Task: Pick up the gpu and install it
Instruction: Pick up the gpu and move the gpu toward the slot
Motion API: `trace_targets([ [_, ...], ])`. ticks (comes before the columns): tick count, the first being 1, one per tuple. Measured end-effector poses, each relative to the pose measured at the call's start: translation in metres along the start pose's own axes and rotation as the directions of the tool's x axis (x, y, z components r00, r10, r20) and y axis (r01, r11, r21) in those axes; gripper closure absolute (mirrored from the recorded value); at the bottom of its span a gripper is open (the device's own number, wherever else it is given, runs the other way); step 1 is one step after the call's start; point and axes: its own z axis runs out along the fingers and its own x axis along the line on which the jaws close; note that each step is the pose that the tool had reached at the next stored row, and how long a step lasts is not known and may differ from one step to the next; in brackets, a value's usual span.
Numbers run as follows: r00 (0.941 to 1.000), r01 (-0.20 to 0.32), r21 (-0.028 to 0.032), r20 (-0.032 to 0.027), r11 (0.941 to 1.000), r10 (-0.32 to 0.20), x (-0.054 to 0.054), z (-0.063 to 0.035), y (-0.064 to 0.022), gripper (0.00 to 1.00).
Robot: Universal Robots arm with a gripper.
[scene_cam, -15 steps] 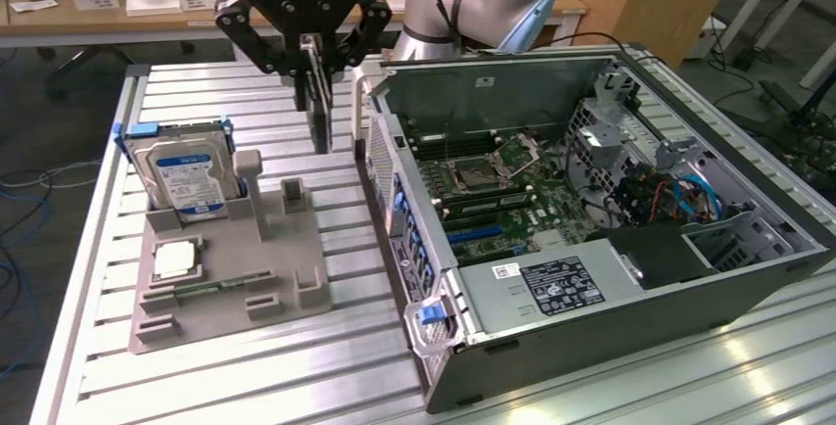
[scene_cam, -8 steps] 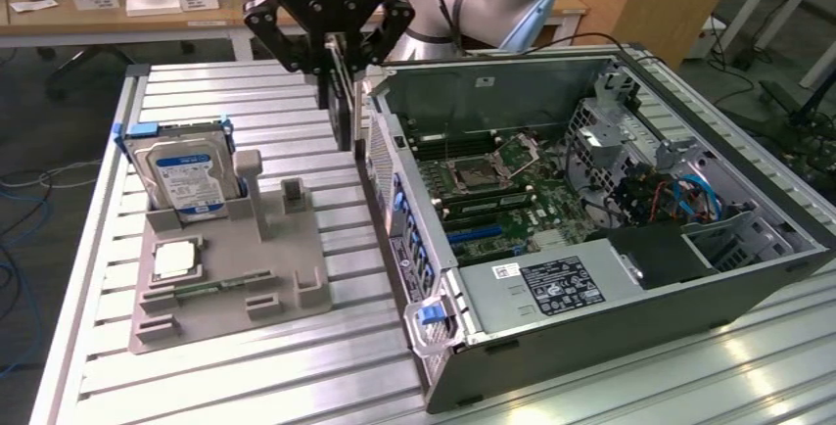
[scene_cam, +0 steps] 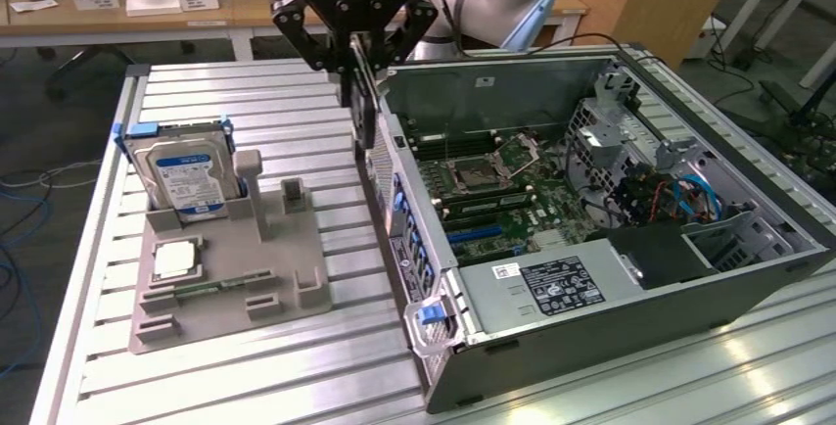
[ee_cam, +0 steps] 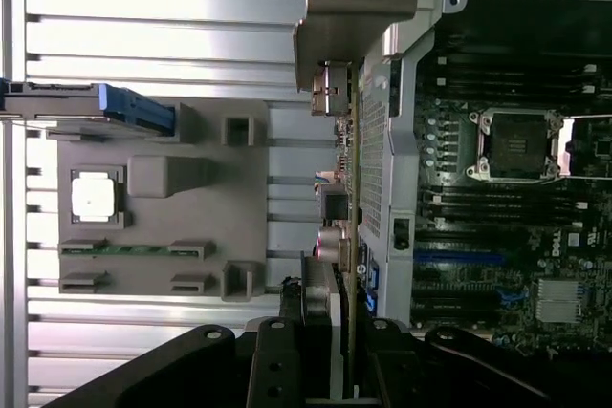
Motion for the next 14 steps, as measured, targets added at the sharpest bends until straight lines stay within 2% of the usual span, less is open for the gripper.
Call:
trace_targets([
  [14, 1.0000, 0.000, 0.0000, 0.0000, 1.0000, 0.000, -0.034, 0.0001, -0.0006, 0.72],
])
